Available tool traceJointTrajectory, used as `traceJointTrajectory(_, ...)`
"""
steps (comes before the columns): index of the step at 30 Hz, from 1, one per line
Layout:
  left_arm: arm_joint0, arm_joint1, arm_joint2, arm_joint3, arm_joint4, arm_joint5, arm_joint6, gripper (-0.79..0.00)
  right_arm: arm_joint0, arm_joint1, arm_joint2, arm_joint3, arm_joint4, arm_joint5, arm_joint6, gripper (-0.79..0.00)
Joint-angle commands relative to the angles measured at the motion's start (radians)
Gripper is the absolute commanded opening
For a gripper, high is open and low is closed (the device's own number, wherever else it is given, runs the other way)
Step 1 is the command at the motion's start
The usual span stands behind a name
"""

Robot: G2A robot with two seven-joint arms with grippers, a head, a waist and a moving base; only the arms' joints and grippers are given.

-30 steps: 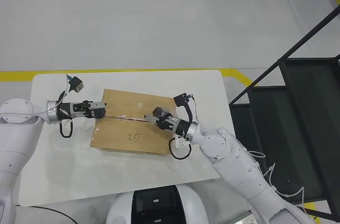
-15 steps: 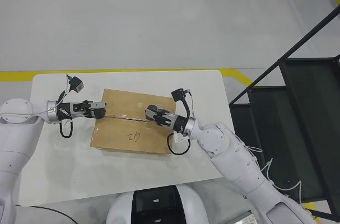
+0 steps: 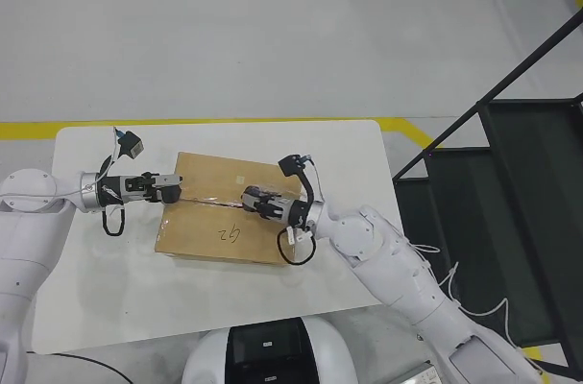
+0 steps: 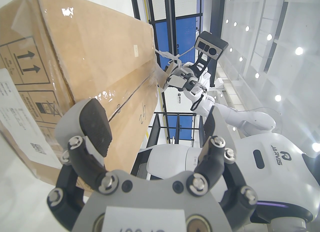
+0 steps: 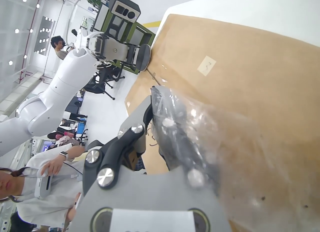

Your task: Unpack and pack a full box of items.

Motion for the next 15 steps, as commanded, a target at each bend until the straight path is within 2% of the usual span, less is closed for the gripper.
traceJointTrajectory(1, 0.000, 0.000, 0.000, 0.000, 0.000, 0.000, 0.000, 0.000, 0.014, -0.005, -0.017, 0.014, -0.014, 0.015, -0.003, -0.785)
traceJointTrajectory(14, 0.000, 0.000, 0.000, 0.000, 0.000, 0.000, 0.000, 0.000, 0.058, -0.031, -0.070, 0.098, -0.041, 0.039, -0.025, -0.785)
traceJointTrajectory(15, 0.000, 0.000, 0.000, 0.000, 0.000, 0.000, 0.000, 0.000, 0.060, -0.032, -0.071, 0.101, -0.040, 0.040, -0.026, -0.739)
